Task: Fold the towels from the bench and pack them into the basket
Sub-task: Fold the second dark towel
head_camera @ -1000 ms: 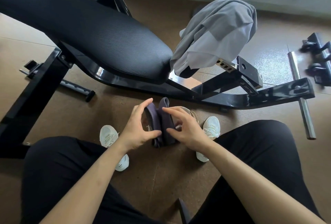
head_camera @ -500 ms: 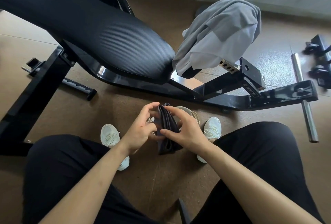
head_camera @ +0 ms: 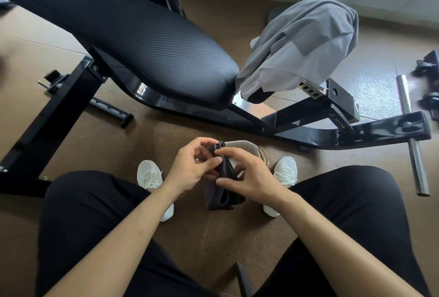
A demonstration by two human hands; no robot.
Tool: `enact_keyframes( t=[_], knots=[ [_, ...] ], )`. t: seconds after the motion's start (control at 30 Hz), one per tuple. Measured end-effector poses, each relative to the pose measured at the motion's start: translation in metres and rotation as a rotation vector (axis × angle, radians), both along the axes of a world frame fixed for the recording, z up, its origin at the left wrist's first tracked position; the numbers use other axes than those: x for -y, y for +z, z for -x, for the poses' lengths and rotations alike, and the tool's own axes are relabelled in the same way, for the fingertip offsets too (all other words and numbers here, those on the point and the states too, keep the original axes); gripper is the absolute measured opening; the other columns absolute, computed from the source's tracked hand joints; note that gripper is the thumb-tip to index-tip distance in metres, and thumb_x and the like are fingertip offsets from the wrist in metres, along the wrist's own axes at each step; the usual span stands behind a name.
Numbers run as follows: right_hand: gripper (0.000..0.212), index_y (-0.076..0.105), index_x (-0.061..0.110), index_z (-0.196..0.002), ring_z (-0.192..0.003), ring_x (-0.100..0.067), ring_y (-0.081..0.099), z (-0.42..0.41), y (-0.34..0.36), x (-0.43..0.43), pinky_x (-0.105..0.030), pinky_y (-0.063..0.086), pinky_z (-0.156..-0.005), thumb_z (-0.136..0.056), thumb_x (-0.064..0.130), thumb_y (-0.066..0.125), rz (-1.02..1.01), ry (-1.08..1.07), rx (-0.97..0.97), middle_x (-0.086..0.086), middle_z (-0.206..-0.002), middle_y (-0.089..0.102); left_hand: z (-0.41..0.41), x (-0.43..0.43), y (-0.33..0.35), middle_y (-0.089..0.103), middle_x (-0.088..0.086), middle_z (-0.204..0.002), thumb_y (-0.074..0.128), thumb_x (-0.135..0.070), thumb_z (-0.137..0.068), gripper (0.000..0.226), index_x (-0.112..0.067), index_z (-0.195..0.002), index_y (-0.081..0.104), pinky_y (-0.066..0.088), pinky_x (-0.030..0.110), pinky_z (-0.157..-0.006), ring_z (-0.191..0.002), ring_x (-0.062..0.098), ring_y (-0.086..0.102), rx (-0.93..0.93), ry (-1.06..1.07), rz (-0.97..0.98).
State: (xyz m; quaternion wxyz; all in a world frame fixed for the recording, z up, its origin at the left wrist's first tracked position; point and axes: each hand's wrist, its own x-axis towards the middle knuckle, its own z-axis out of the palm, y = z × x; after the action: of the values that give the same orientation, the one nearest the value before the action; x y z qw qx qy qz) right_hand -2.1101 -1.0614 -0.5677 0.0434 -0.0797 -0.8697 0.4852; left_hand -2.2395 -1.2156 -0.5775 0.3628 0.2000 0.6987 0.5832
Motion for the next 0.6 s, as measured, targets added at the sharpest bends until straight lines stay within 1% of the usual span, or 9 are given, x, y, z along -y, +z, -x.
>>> enact_keyframes(
  t=[0.07,0.17,0.23,0.27,0.33,0.4,0.43,0.5,0.6],
  knots=[
    [0.057,0.055,0.031,-0.134,-0.101,0.003,0.057,0.001,-0.001,0.003,-0.019,0.05,-0.083,-0.083,0.031,0.081,-0.004,-0.006,0.029,0.014,-0.127,0.058,0.001,0.0,-0.002,0.067,0.0,-0.078,0.08,-0.016,-0.086,0.033,-0.025,-0.114,0.066,0.061,0.034,-0.061,-0.072,0.024,0.073,-0.07,-0.007,0.057],
    [0.049,0.057,0.031,-0.126,-0.094,0.004,0.059,0.001,-0.001,0.004,-0.015,0.048,-0.075,-0.084,0.01,0.072,0.02,-0.035,0.056,0.016,-0.121,0.057,0.008,0.004,-0.007,0.057,-0.009,-0.076,0.085,-0.029,-0.081,0.033,-0.03,-0.11,0.068,0.05,0.018,-0.067,-0.073,0.005,0.058,-0.291,0.002,0.157],
    [0.049,0.06,0.03,-0.124,-0.093,0.004,0.06,-0.002,0.001,0.003,-0.013,0.048,-0.07,-0.086,0.0,0.065,0.063,-0.055,0.075,0.016,-0.12,0.057,0.013,0.007,-0.009,0.06,-0.007,-0.091,0.084,-0.031,-0.081,0.034,-0.031,-0.112,0.069,0.047,0.013,-0.072,-0.083,0.0,0.056,-0.357,-0.021,0.168],
    [0.051,0.063,0.029,-0.124,-0.089,0.003,0.06,-0.003,0.003,0.001,-0.013,0.047,-0.069,-0.085,-0.005,0.062,0.091,-0.056,0.078,0.013,-0.119,0.058,0.017,0.008,-0.011,0.061,-0.006,-0.105,0.083,-0.031,-0.083,0.036,-0.031,-0.117,0.069,0.048,0.014,-0.081,-0.095,-0.002,0.056,-0.383,-0.059,0.17],
    [0.055,0.069,0.025,-0.122,-0.078,0.0,0.058,-0.006,0.005,-0.002,-0.016,0.044,-0.065,-0.083,-0.011,0.056,0.135,-0.027,0.085,0.008,-0.114,0.059,0.024,0.01,-0.014,0.057,-0.008,-0.133,0.074,-0.032,-0.092,0.04,-0.033,-0.131,0.064,0.046,0.026,-0.102,-0.125,0.005,0.049,-0.406,-0.185,0.185],
    [0.055,0.073,0.022,-0.119,-0.078,-0.001,0.059,-0.009,0.008,-0.006,-0.016,0.044,-0.066,-0.083,-0.014,0.053,0.162,0.027,0.098,0.006,-0.114,0.059,0.029,0.012,-0.013,0.052,-0.012,-0.146,0.061,-0.032,-0.101,0.042,-0.033,-0.143,0.056,0.039,0.033,-0.113,-0.139,0.01,0.041,-0.343,-0.293,0.2],
    [0.055,0.073,0.022,-0.119,-0.084,-0.004,0.062,-0.01,0.01,-0.008,-0.017,0.046,-0.068,-0.084,-0.014,0.052,0.182,0.054,0.103,0.006,-0.116,0.058,0.031,0.013,-0.011,0.053,-0.012,-0.147,0.057,-0.033,-0.103,0.042,-0.033,-0.145,0.054,0.038,0.033,-0.114,-0.14,0.008,0.042,-0.278,-0.328,0.197],
    [0.059,0.072,0.025,-0.12,-0.096,-0.015,0.065,-0.011,0.011,-0.012,-0.024,0.051,-0.073,-0.083,-0.014,0.05,0.213,0.086,0.121,0.008,-0.121,0.058,0.031,0.013,-0.008,0.061,-0.01,-0.139,0.056,-0.034,-0.103,0.037,-0.03,-0.139,0.058,0.044,0.031,-0.109,-0.132,0.007,0.053,-0.179,-0.369,0.174],
    [0.065,0.067,0.035,-0.127,-0.093,-0.024,0.066,-0.013,0.011,-0.017,-0.03,0.054,-0.073,-0.083,-0.009,0.05,0.18,0.113,0.198,0.012,-0.127,0.058,0.027,0.011,-0.004,0.071,-0.003,-0.109,0.059,-0.025,-0.103,0.015,-0.021,-0.114,0.068,0.053,0.031,-0.089,-0.102,0.005,0.066,-0.206,-0.313,0.167]
  ],
)
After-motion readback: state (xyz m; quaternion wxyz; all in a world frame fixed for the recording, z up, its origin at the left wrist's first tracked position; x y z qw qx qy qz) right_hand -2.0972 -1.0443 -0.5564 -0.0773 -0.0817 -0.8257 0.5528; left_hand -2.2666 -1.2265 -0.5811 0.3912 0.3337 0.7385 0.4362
